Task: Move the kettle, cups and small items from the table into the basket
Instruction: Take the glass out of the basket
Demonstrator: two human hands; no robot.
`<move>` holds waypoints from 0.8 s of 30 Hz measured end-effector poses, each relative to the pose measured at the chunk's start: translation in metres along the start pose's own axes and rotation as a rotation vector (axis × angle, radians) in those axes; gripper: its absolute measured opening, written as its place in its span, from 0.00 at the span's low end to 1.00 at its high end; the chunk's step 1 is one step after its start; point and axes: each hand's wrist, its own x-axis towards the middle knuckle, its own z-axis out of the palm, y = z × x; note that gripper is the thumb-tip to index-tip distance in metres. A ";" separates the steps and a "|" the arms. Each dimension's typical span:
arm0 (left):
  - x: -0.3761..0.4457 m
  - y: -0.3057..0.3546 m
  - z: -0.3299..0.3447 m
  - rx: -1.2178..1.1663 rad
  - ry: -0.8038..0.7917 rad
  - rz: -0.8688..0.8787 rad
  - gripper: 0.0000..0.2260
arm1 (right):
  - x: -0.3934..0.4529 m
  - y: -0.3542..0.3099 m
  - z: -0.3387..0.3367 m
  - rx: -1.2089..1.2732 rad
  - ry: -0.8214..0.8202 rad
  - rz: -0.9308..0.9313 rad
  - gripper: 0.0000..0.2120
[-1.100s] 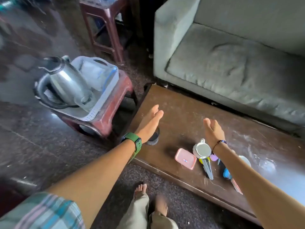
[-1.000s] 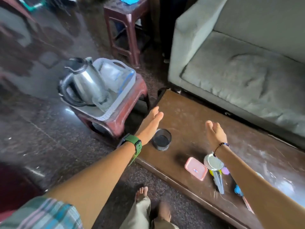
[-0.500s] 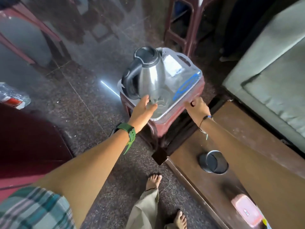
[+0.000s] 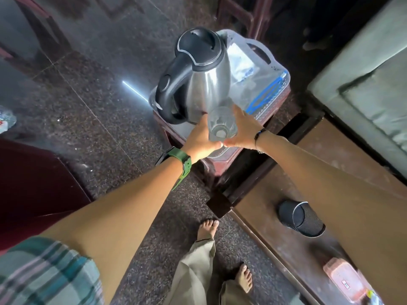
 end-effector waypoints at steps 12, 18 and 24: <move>-0.016 0.012 -0.009 0.049 0.118 0.083 0.28 | -0.027 -0.016 -0.016 0.087 0.115 -0.098 0.42; -0.054 0.050 -0.002 0.078 0.170 0.229 0.31 | -0.084 -0.010 -0.039 0.149 0.277 -0.110 0.43; -0.082 0.104 0.071 0.096 0.000 0.327 0.32 | -0.181 0.043 -0.056 0.276 0.372 0.060 0.44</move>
